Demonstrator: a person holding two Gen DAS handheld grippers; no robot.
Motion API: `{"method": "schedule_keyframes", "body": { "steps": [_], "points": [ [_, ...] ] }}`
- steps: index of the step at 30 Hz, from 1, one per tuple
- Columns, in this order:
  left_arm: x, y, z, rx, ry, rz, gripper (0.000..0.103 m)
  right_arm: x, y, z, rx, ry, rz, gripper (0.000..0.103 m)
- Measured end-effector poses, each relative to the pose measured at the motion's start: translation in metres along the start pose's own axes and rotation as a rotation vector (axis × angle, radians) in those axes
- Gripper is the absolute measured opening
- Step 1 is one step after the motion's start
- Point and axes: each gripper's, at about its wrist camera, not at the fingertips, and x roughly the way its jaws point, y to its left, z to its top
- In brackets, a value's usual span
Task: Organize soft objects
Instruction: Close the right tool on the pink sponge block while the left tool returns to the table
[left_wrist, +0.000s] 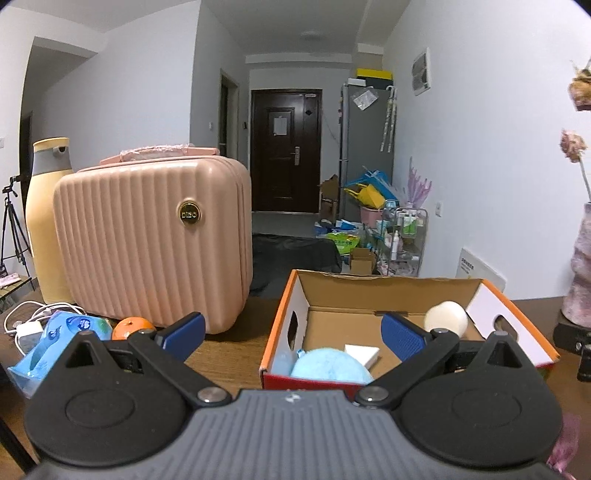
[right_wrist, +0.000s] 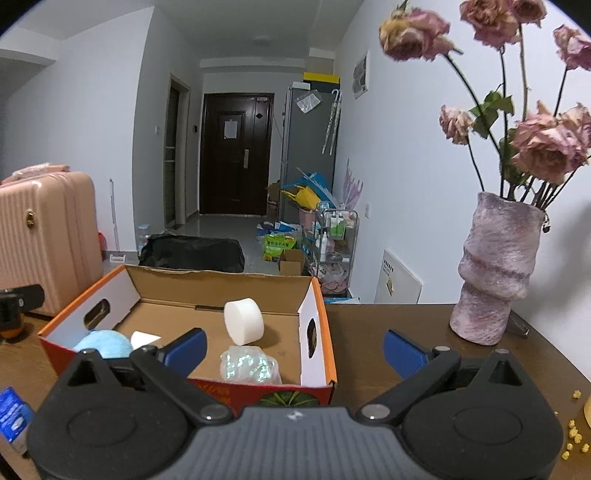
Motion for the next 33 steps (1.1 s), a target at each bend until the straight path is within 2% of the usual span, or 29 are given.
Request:
{"method": "schedule_keyframes", "body": {
  "steps": [6, 15, 33],
  "points": [
    [-0.032, 0.002, -0.002, 0.005, -0.026, -0.028, 0.103, -0.03, 0.001, -0.007, -0.006, -0.027, 0.014, 0.103],
    [-0.081, 0.019, 0.003, -0.043, -0.075, -0.052, 0.103, -0.073, 0.005, -0.022, -0.021, -0.049, 0.034, 0.103],
    [-0.142, 0.043, -0.039, 0.032, -0.03, -0.072, 0.103, -0.146, 0.016, -0.071, -0.041, -0.085, 0.085, 0.103]
  ]
}}
